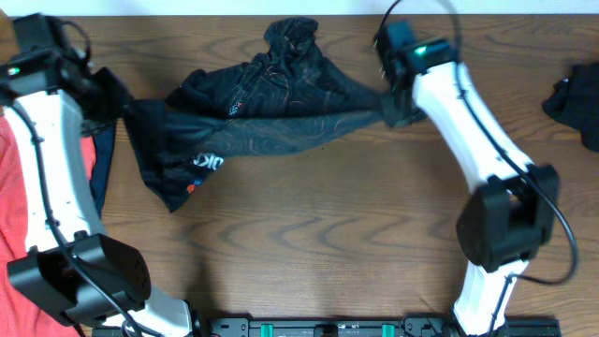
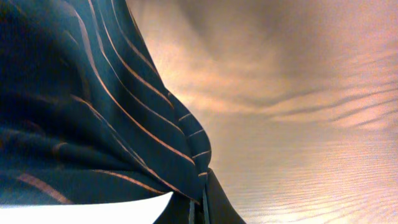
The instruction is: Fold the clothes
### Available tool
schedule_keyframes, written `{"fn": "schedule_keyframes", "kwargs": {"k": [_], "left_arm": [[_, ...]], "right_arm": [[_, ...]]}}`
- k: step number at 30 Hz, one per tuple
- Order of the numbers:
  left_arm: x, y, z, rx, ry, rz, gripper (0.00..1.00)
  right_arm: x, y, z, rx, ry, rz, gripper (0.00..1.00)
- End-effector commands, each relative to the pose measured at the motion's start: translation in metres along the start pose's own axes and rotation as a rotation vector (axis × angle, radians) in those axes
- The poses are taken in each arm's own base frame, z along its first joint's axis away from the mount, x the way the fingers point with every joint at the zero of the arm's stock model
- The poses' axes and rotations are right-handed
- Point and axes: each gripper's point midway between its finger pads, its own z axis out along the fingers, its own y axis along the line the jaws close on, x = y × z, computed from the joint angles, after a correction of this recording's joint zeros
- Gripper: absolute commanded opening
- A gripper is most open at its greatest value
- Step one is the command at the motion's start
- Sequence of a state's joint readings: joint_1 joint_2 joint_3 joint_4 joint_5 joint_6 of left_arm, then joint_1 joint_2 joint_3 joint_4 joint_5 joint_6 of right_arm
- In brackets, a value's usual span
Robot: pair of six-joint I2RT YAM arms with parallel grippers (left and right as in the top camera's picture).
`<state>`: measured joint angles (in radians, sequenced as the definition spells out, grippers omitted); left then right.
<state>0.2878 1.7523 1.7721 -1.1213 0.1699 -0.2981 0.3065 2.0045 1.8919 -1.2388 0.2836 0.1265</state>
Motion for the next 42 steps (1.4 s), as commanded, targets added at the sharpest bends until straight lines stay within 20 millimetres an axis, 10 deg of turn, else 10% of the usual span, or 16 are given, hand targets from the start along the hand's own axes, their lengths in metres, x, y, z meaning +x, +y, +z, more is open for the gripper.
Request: {"fn": "schedule_keyframes", "kwargs": {"k": [1,11,24,42], "left_arm": [[0.012,-0.029,-0.006,0.029,-0.009,0.131,0.06],[0.0,-0.067,-0.034,-0.101,-0.183,0.299,0.06],[-0.036,-0.089,-0.2,0.054,-0.607,0.257,0.06],[0.002,-0.065,-0.337,0.211,-0.914,0.211,0.06]], "right_arm": [[-0.025,-0.029,-0.052,0.05,-0.151,0.081,0.01],[-0.048,-0.079,-0.123,0.226,-0.325,0.134,0.01],[-0.042,-0.147,-0.19,0.311,-0.465,0.297,0.01],[0.055,-0.206,-0.361,0.303,-0.851,0.482,0.01]]}}
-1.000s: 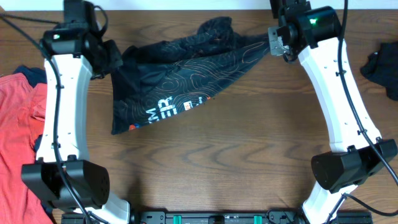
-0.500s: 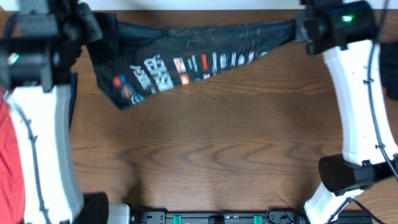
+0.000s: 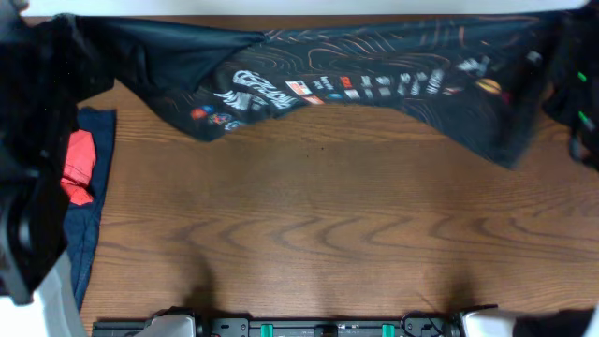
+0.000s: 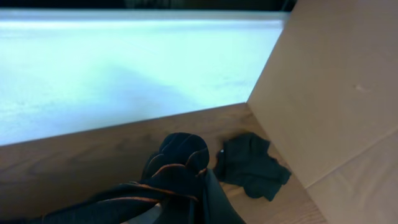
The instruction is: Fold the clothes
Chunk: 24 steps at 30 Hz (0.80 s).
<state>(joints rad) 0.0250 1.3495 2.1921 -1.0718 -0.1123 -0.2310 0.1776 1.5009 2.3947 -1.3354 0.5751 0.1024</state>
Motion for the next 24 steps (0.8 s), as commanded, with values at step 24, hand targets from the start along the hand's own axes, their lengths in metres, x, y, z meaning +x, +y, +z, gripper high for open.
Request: {"fn": "schedule_keyframes", "kwargs": {"k": [24], "left_arm": [[0.057,-0.032,0.035,0.163,0.279,-0.009,0.06]], "right_arm": [[0.005,-0.008,-0.029,-0.071,-0.005,0.028,0.01]]}}
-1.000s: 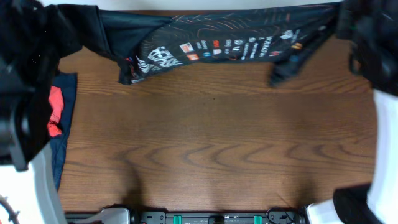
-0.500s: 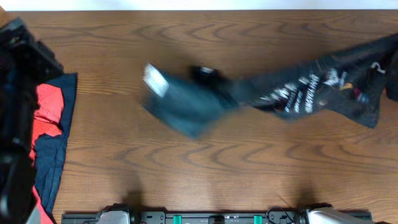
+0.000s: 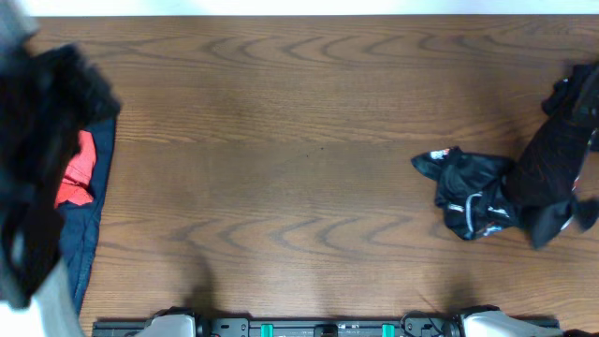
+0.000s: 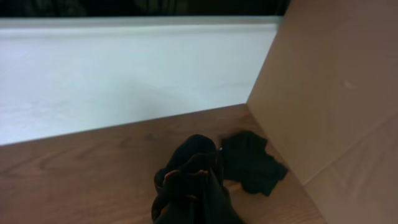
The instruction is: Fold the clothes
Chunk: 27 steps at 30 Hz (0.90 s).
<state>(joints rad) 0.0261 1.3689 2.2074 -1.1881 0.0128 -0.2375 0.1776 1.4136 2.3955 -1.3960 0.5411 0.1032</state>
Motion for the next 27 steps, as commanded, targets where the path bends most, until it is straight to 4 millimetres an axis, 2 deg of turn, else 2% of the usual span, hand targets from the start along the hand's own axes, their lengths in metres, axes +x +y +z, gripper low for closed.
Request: {"fn": "schedule_keyframes", "kwargs": {"k": [1,5,8,14,19,23,27], "left_arm": [[0.024,-0.018,0.049,0.09,0.16,-0.015,0.06],[0.045,-0.021,0.086,0.093,0.269,-0.02,0.06],[0.055,-0.018,0.102,0.077,0.319,-0.022,0.06],[0.064,-0.016,0.115,0.067,0.356,-0.008,0.06],[0.073,-0.013,0.121,0.061,0.385,0.009,0.06],[0.086,-0.009,0.129,0.048,0.427,0.006,0.06],[0.096,-0.006,0.135,0.039,0.455,0.005,0.06]], "right_arm": [[0.002,0.013,0.011,-0.044,0.027,0.007,0.01],[0.01,0.028,0.028,-0.065,0.077,-0.011,0.01],[0.014,0.044,0.039,-0.116,0.107,-0.02,0.01],[0.022,0.077,0.058,-0.179,0.152,-0.033,0.01],[0.022,0.121,0.061,-0.263,0.142,-0.072,0.01],[0.022,0.165,0.056,-0.355,0.123,-0.108,0.01],[0.022,0.221,0.041,-0.473,0.083,-0.138,0.01]]}}
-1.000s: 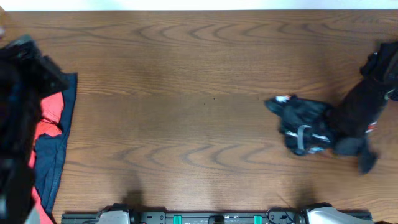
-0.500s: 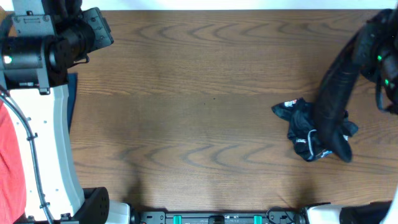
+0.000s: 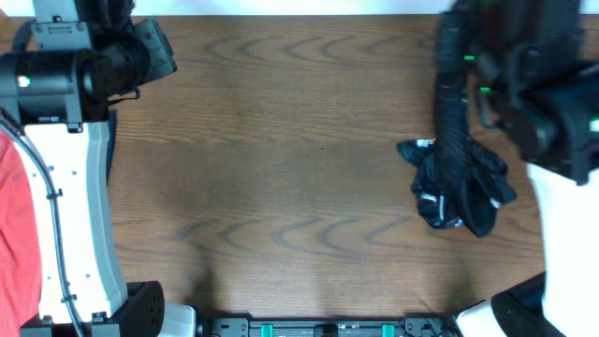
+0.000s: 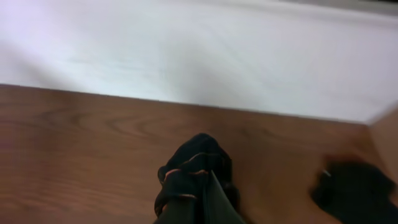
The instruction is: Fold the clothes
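Observation:
A dark garment with thin orange lines and small logos (image 3: 456,192) hangs in a rope from my right gripper (image 3: 459,70). Its lower end lies bunched on the wooden table (image 3: 281,187) at the right. In the right wrist view the same garment (image 4: 194,171) is pinched between the jaws of the right gripper (image 4: 208,208), which is shut on it. My left arm stands at the left, its black wrist head (image 3: 140,54) near the back edge and far from the garment. The left fingers do not show.
A red cloth (image 3: 17,234) lies at the left edge beside the left arm, with a strip of dark blue cloth (image 3: 111,140) next to it. Another small dark cloth (image 4: 354,186) lies at the table's right end. The table's back edge is close behind.
My right arm has moved from the right edge to the back right, still holding the garment, whose bunch sits a little further left. The left arm has shifted and now stands over the table's left end.
The garment first lay crumpled along the back of the table with a gripper at each end. Then it was raised and stretched wide between both arms. Then only the right gripper held it, bunched at the right, where it still hangs.

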### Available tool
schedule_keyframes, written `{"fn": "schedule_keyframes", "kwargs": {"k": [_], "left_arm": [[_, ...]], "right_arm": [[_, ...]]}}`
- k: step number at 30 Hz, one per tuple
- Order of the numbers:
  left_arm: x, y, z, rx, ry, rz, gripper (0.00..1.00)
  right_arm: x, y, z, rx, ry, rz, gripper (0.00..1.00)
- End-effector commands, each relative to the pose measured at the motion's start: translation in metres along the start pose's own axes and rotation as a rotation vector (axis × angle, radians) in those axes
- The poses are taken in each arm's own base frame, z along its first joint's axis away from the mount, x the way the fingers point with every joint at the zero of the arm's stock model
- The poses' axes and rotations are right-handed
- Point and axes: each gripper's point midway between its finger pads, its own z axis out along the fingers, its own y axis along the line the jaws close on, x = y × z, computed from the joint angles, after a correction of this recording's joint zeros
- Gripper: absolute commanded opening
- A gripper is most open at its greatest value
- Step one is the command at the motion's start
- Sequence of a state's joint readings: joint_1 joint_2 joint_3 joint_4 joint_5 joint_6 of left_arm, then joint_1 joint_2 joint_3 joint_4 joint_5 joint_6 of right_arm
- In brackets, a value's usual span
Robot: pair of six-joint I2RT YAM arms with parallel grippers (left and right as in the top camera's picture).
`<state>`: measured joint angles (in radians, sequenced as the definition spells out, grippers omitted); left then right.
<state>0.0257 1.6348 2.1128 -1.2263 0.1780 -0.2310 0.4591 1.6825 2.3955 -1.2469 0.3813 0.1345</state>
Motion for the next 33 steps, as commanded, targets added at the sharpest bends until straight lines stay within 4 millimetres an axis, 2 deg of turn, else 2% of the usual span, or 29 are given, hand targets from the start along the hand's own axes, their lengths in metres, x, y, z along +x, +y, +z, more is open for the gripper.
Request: {"fn": "schedule_keyframes", "kwargs": {"k": [1,5,7,10,12,17,21,29,33], "left_arm": [[0.005,0.002,0.011,-0.003,0.03,0.013,0.06],[0.005,0.002,0.013,-0.003,0.031,0.013,0.06],[0.004,0.002,0.013,-0.002,0.026,0.013,0.06],[0.004,0.002,0.013,-0.001,0.024,0.014,0.06],[0.004,0.002,0.013,-0.001,0.024,0.014,0.06],[0.004,0.002,0.013,-0.001,0.024,0.014,0.06],[0.003,0.002,0.013,-0.001,0.022,0.014,0.06],[0.005,0.003,0.018,-0.003,0.031,0.013,0.06],[0.016,0.005,0.03,-0.009,0.068,0.013,0.06]], "right_arm": [[-0.006,0.049,0.002,-0.101,-0.034,-0.016,0.01],[-0.014,0.095,0.003,-0.188,-0.082,-0.035,0.01],[-0.017,0.112,0.001,-0.22,-0.102,-0.04,0.01],[-0.024,0.124,-0.005,-0.249,-0.139,-0.036,0.01],[-0.031,0.12,-0.007,-0.224,-0.167,-0.022,0.01],[-0.038,0.066,0.0,0.044,-0.195,-0.015,0.01],[-0.031,0.006,0.009,0.268,-0.152,-0.008,0.01],[0.005,-0.103,0.021,0.535,0.007,0.101,0.01],[0.025,-0.134,0.024,0.558,0.095,0.145,0.01]]}}
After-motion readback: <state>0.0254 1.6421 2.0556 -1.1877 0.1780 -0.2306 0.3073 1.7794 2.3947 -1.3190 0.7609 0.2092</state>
